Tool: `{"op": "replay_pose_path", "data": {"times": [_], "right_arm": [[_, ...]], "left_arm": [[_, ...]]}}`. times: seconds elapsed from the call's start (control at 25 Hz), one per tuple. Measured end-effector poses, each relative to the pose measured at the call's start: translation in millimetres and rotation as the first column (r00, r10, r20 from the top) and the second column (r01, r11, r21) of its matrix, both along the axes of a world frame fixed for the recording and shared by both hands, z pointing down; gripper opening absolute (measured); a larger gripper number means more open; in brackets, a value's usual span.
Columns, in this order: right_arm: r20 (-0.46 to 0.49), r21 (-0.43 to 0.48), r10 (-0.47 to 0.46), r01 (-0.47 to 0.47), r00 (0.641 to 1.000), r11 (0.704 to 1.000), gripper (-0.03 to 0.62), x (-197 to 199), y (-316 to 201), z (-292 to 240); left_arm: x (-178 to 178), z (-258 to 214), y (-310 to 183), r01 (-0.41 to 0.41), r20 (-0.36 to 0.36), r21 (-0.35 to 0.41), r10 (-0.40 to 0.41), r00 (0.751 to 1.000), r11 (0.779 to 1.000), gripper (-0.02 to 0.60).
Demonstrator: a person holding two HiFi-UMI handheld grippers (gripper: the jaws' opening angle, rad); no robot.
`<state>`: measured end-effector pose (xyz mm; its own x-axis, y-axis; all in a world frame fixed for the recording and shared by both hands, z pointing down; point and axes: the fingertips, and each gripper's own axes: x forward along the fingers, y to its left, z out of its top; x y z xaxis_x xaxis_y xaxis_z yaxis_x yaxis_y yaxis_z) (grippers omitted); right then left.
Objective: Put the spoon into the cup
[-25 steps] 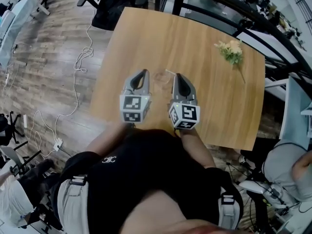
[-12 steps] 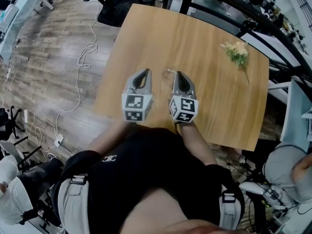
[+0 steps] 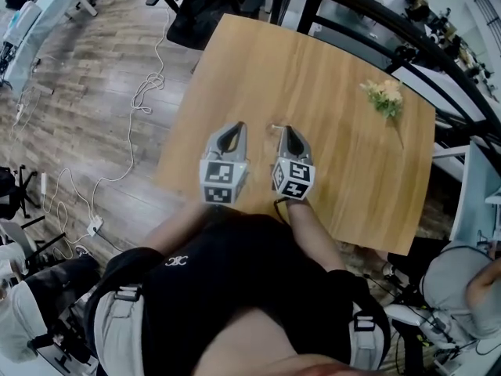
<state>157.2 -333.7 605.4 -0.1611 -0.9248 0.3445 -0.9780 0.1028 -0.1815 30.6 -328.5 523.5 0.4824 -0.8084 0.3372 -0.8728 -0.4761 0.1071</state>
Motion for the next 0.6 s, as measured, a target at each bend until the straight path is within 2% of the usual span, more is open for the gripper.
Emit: {"op": "replay_pose_path", "data": {"times": [0.4, 0.6], "right_arm": [[0.073, -0.039, 0.022, -0.020, 0.997, 0.999, 0.011, 2.7, -6.4, 24.2], [0.068, -0.064, -0.011, 0.016, 0.998, 0.998, 0.009, -4.0, -8.4, 33.6]], "left_arm": [[-5.3, 2.6, 4.7, 0.017, -0.002, -0.010, -0.017, 1.000, 1.000, 0.012], [-8.6, 1.3, 4.9, 0.023, -0.001, -0.012, -0.023, 1.000, 1.000, 0.012]]}}
